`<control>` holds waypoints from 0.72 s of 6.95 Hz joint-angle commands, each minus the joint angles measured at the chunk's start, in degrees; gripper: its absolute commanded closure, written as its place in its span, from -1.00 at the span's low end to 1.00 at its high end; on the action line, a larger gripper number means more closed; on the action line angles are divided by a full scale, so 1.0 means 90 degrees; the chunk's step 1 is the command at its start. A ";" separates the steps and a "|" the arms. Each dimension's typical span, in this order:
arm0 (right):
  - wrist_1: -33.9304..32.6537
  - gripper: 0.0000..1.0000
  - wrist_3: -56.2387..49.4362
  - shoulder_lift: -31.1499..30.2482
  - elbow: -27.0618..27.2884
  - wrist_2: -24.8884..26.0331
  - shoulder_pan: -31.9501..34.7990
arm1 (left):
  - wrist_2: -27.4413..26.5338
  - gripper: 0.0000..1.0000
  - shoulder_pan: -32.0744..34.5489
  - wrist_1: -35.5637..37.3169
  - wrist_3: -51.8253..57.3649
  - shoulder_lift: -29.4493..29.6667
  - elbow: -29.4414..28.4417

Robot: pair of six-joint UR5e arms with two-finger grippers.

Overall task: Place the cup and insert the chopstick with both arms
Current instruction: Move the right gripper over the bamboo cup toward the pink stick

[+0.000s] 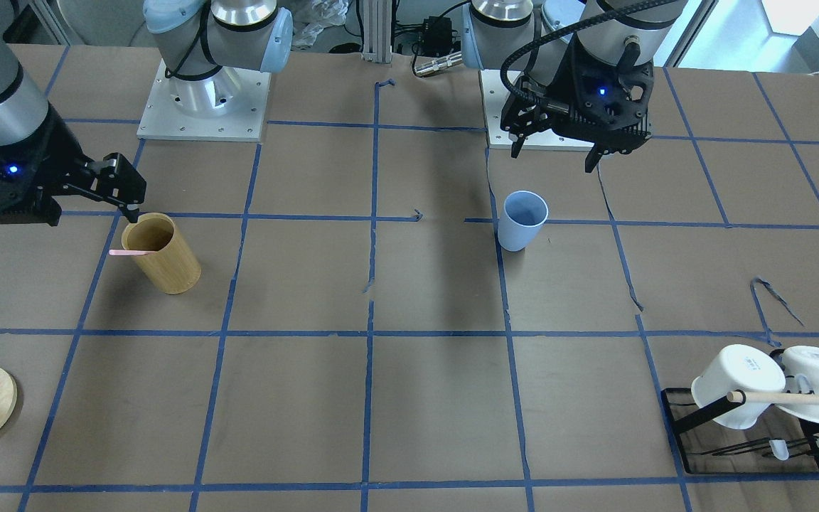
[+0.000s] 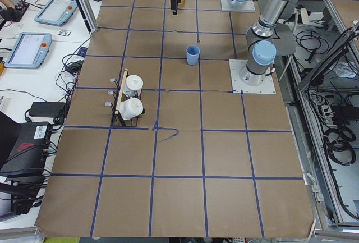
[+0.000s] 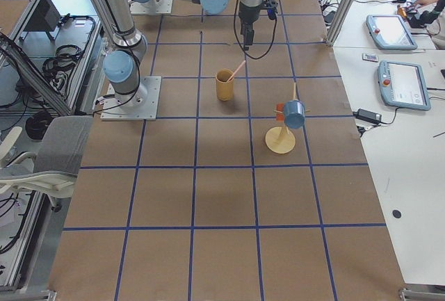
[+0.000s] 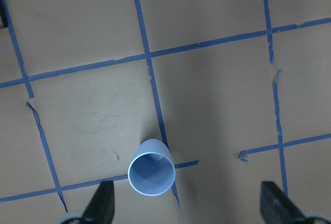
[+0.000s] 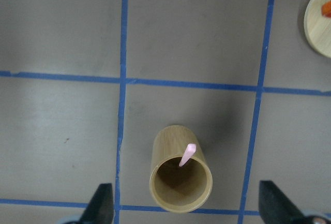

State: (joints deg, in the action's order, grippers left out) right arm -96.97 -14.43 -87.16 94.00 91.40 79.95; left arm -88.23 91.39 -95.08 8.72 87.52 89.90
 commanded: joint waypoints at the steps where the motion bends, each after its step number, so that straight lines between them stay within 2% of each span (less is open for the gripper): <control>1: -0.1631 -1.00 -0.0406 0.0017 0.0957 0.0059 -0.0133 | -0.0001 -1.00 -0.0066 -0.0021 0.0094 -0.0017 0.0030; 3: -0.2086 -1.00 -0.0448 0.0026 0.1448 -0.0009 -0.0134 | -0.0011 -1.00 -0.0086 -0.0031 0.0144 -0.0017 0.0030; 4: -0.2087 -0.86 -0.0428 0.0026 0.1508 -0.0019 -0.0134 | -0.0011 -1.00 -0.0086 -0.0051 0.0144 -0.0027 0.0030; 5: -0.2039 -0.48 -0.0419 0.0026 0.1519 -0.0010 -0.0134 | -0.0021 -1.00 -0.0086 -0.0061 0.0144 -0.0027 0.0040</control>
State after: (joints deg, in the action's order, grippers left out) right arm -115.33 -18.28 -86.93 107.05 91.36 78.76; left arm -88.35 90.63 -95.50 9.99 87.30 90.20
